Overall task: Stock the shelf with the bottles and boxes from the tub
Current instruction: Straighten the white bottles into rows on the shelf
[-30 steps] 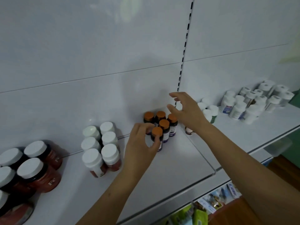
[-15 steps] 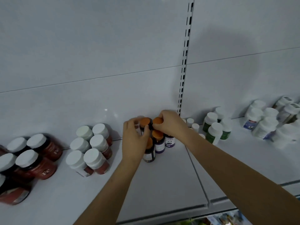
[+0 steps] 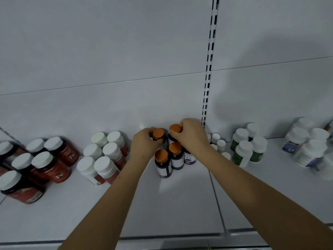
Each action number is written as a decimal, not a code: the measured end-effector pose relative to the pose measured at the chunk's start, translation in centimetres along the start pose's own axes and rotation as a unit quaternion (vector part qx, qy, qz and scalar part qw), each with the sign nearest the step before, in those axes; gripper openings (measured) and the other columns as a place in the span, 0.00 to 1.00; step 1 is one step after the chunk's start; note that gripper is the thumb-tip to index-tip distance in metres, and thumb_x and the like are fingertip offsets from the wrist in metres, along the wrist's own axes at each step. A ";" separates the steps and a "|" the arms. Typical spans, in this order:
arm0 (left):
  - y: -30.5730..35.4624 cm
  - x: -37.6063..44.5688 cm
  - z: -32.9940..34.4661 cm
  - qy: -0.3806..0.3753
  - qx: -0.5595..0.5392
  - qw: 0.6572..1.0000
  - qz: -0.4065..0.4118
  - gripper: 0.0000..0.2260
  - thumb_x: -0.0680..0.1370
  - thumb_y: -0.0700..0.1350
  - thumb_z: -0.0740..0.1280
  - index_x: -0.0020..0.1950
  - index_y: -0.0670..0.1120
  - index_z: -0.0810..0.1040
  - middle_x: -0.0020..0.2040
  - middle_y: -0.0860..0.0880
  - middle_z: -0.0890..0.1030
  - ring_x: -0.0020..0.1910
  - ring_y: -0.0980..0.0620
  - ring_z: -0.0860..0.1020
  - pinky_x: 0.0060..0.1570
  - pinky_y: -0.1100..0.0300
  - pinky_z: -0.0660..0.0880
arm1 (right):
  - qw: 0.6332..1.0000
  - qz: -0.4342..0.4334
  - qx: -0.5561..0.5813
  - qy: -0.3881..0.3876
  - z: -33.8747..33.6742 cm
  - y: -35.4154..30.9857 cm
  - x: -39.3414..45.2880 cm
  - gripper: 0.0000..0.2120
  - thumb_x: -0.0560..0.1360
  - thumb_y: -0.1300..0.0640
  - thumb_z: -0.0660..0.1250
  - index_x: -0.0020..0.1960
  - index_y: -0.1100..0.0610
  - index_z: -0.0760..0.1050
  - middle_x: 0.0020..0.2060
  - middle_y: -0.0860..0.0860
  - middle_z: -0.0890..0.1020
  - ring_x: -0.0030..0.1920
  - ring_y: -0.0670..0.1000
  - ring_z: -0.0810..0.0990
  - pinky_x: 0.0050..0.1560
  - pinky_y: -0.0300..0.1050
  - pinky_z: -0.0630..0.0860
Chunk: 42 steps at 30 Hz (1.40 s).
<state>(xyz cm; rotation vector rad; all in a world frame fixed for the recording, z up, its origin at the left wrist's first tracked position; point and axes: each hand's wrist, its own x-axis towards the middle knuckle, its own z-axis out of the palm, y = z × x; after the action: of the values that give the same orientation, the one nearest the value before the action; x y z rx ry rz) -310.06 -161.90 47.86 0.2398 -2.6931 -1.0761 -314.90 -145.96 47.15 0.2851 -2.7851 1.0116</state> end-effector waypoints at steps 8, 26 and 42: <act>-0.8 0.4 -0.4 -0.061 -0.056 0.995 -0.062 0.21 0.75 0.52 0.72 0.64 0.46 0.74 0.56 0.50 0.80 0.55 0.51 0.78 0.56 0.54 0.77 | 0.996 0.033 -0.027 -0.082 -1.3 0.4 0.5 0.25 0.73 0.37 0.69 0.31 0.55 0.67 0.26 0.51 0.70 0.28 0.50 0.70 0.29 0.44 0.66; -1.6 -6.3 -0.8 -0.039 0.106 0.988 0.107 0.17 0.74 0.52 0.73 0.61 0.50 0.77 0.51 0.54 0.73 0.41 0.60 0.74 0.43 0.71 0.70 | 0.950 -0.254 -0.122 -0.138 -2.6 1.4 -4.3 0.18 0.74 0.46 0.70 0.62 0.50 0.77 0.55 0.48 0.79 0.56 0.52 0.75 0.58 0.52 0.71; 0.8 -3.0 -1.7 -0.074 0.139 0.979 0.129 0.10 0.74 0.45 0.71 0.53 0.45 0.78 0.47 0.47 0.75 0.44 0.52 0.72 0.43 0.61 0.68 | 0.951 -0.244 -0.148 -0.119 -3.4 -0.2 -4.0 0.12 0.71 0.48 0.69 0.51 0.52 0.78 0.46 0.47 0.79 0.49 0.51 0.76 0.52 0.47 0.71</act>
<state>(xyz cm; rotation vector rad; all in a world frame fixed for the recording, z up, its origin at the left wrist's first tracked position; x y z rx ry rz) -306.77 -161.74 49.22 -0.1466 -2.9003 -0.6658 -310.70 -143.46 48.97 1.0451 -2.7887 0.4620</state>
